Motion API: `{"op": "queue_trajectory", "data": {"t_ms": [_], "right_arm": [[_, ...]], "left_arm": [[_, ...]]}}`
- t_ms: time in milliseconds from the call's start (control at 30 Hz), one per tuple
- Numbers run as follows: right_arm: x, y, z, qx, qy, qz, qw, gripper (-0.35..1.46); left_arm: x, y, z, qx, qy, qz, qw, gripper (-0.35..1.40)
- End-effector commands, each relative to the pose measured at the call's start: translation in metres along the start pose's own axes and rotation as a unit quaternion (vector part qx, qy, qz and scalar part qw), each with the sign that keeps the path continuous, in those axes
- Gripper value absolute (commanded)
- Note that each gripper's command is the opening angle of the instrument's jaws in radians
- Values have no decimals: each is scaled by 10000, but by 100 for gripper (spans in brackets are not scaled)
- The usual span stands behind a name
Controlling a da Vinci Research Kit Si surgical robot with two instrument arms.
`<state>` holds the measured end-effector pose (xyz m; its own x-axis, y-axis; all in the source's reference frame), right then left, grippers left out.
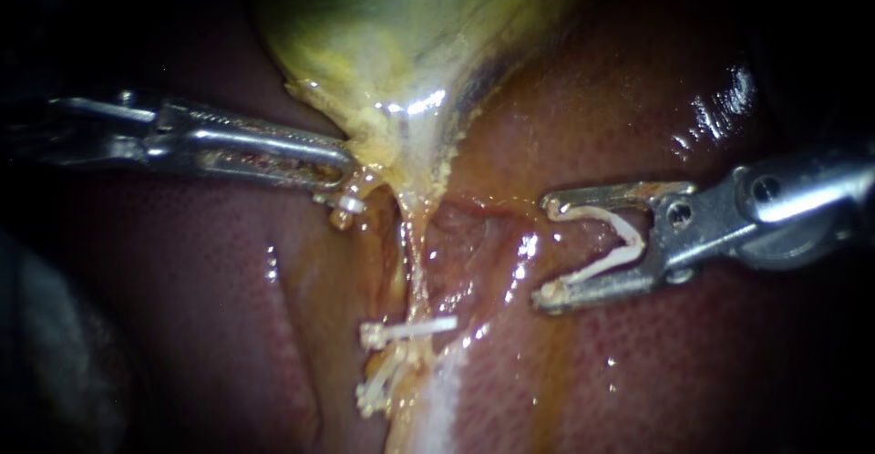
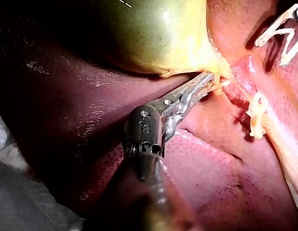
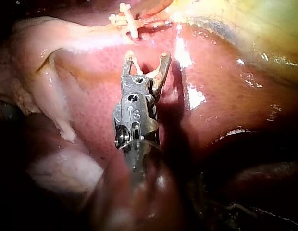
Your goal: Clipping second clip right tube
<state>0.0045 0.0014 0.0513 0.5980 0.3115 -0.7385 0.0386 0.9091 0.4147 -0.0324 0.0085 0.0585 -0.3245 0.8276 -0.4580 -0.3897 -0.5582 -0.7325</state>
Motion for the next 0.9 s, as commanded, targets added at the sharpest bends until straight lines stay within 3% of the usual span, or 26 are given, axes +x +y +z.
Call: {"op": "queue_trajectory", "data": {"t_ms": [33,100,267,433,533,667,900], "right_arm": [[0,0,0,1,0,0,10000,48],[0,0,0,1,0,0,10000,48],[1,0,-1,2,1,4,10000,48],[6,1,-3,2,3,24,10000,48],[14,2,0,2,92,31,10000,48],[25,1,13,92,210,370,9991,48],[38,1,45,364,502,1003,9930,47]], "left_arm": [[1,0,-2,-7,-4,0,10000,-35],[4,1,-8,-27,-12,-6,10000,-35],[20,13,-44,-41,-31,-60,10000,-35],[37,29,-74,-10,95,-74,9999,-35],[39,34,-76,-3,98,-57,9999,-35],[36,35,-72,16,106,-50,9999,-35],[35,35,-72,20,107,-48,9999,-35]]}}
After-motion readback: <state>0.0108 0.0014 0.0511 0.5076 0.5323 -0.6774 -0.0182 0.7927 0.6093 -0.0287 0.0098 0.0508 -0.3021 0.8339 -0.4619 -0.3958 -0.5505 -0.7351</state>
